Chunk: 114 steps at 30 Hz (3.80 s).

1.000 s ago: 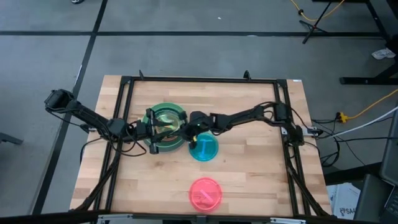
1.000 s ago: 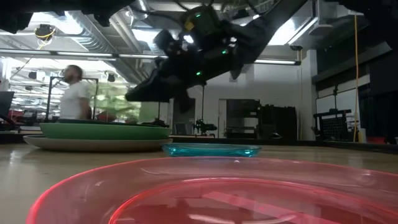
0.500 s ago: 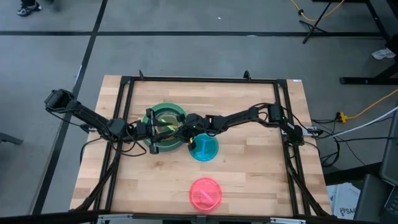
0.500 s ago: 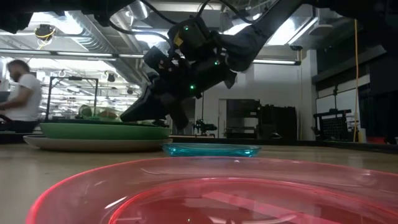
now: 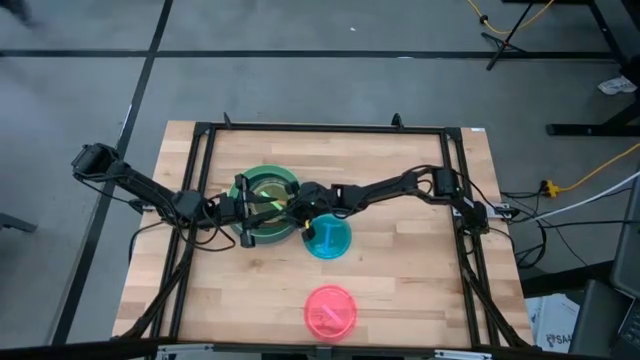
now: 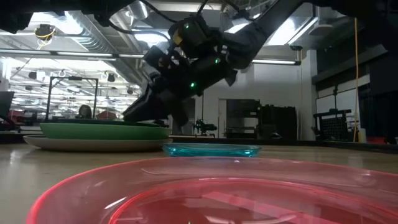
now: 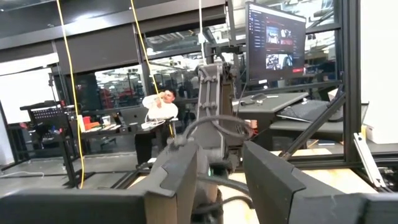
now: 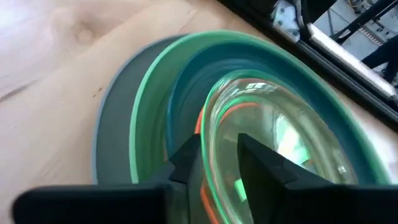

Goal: Stack plastic plates
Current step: Stack the light green plate on top of orange plate, then stack the blue plate on top of light green plate

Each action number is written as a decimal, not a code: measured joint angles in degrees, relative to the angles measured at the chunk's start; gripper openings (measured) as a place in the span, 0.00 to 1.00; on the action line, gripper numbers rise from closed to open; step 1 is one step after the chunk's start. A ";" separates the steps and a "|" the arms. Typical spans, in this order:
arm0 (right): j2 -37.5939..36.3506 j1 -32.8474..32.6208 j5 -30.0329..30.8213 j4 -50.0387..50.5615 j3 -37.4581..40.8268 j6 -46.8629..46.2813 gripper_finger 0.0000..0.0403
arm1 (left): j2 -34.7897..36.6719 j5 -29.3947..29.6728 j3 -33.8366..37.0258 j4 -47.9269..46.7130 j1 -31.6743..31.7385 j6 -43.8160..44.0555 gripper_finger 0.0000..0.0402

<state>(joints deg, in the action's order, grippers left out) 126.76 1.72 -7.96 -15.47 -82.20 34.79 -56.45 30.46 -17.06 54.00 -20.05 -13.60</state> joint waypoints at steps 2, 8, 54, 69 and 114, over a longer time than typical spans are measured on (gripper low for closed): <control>-1.33 -0.25 0.00 0.90 0.00 -0.08 0.26 | 0.00 0.00 0.02 -0.27 0.00 0.05 0.31; -5.69 -0.83 -0.38 7.99 -0.02 -2.30 0.27 | 0.00 -0.03 0.02 -1.10 -0.05 1.65 0.31; -31.89 -12.57 2.36 31.79 29.42 -29.57 0.05 | -0.17 0.22 0.07 -3.03 -0.96 2.61 0.31; -28.95 -12.59 3.35 27.35 29.42 -27.81 0.44 | -0.13 0.20 0.07 -4.61 -0.96 2.70 0.31; -23.04 -12.59 13.58 23.04 29.18 -10.40 0.01 | -0.13 0.33 0.04 -5.09 -0.70 2.92 0.31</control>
<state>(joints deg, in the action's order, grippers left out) 103.72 -10.87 5.62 7.57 -53.01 24.38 -56.58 30.79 -17.02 48.90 -20.75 -10.68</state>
